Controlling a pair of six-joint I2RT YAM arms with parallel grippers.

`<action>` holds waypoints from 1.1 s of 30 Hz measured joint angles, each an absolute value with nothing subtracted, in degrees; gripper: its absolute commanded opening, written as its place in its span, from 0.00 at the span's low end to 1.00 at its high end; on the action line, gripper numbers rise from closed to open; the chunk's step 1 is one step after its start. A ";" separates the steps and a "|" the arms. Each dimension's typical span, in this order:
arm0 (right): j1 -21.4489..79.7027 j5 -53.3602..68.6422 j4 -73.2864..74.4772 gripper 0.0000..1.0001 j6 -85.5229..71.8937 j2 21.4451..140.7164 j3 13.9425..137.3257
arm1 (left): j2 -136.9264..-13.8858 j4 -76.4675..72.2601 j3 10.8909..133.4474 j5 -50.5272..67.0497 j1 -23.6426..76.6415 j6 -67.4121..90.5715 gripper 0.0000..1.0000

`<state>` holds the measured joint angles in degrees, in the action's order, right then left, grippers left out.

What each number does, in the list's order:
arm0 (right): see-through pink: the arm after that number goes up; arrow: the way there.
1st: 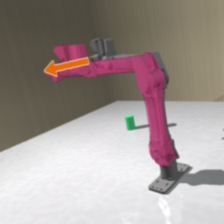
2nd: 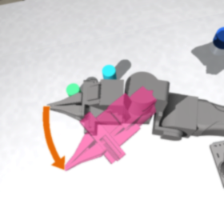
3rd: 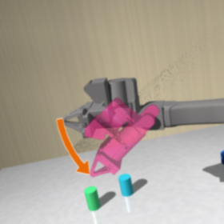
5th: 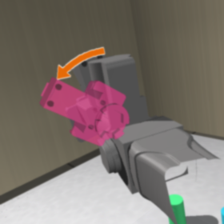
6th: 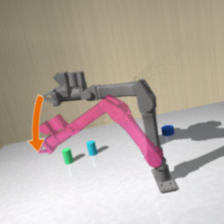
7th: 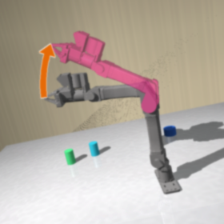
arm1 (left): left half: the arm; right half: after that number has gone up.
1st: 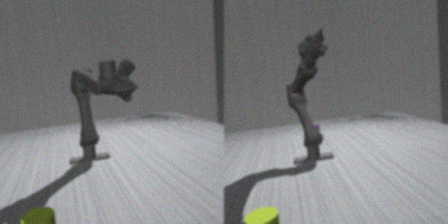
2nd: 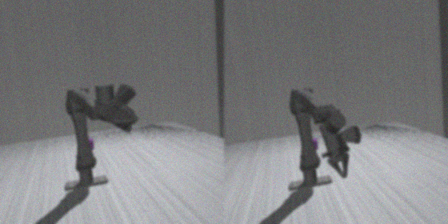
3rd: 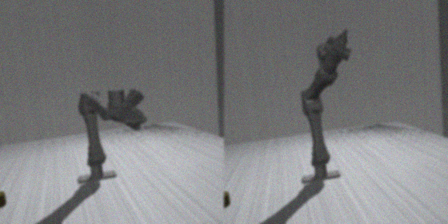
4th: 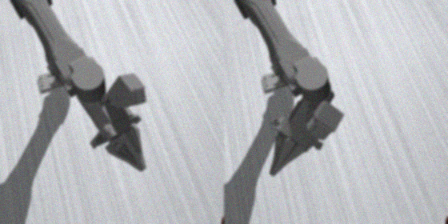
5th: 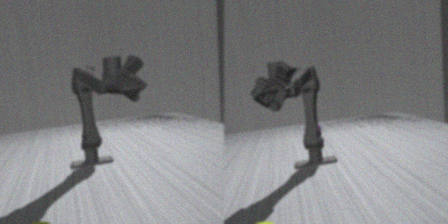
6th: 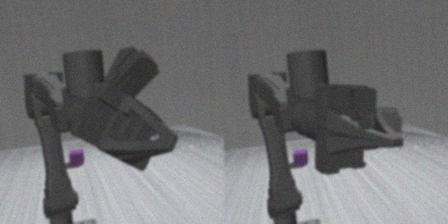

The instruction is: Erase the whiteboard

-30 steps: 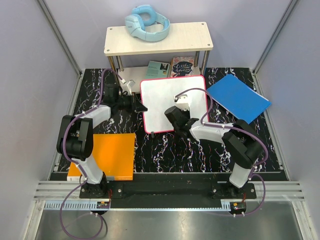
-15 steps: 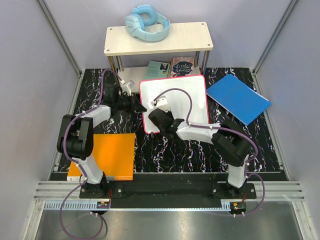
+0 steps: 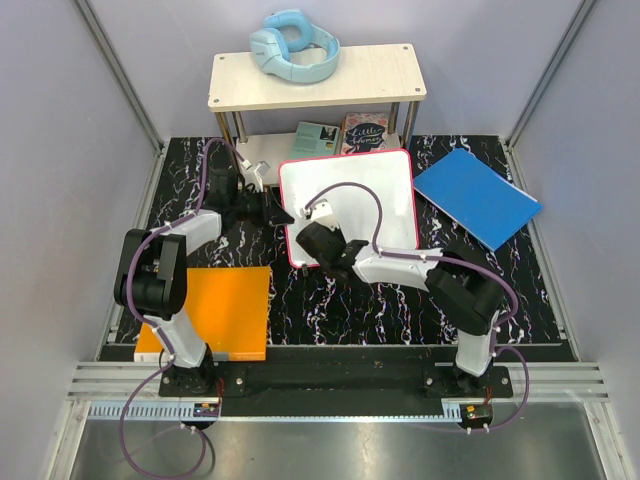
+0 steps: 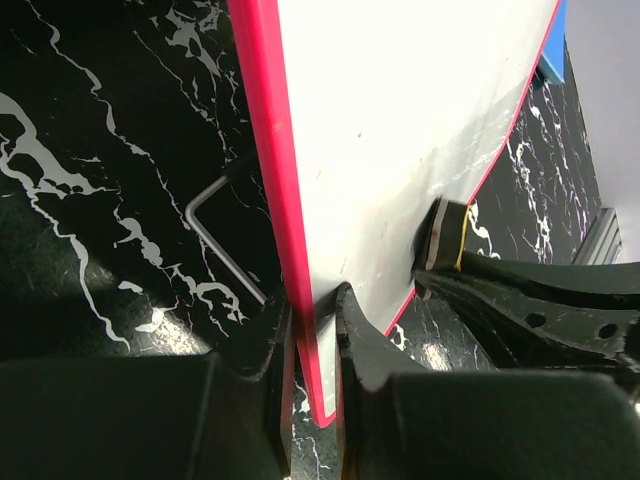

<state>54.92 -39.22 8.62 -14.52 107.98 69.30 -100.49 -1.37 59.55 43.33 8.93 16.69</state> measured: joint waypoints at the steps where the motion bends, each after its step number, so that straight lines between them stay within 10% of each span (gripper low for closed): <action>1: 54.92 -38.22 8.97 0.00 -15.07 107.35 68.36 | -100.49 -1.39 59.55 43.40 8.93 16.71 0.00; 10: 57.45 -30.76 18.35 0.03 -18.55 103.66 64.75 | -100.49 -1.61 59.81 43.57 9.06 16.75 0.00; 20: 60.75 -21.54 26.11 0.66 -23.46 96.36 61.19 | -100.49 -1.58 59.94 43.53 9.28 16.75 0.02; 33: 60.75 -21.45 28.62 0.84 -25.41 90.70 59.09 | -99.88 -0.91 59.94 42.72 9.30 16.73 0.11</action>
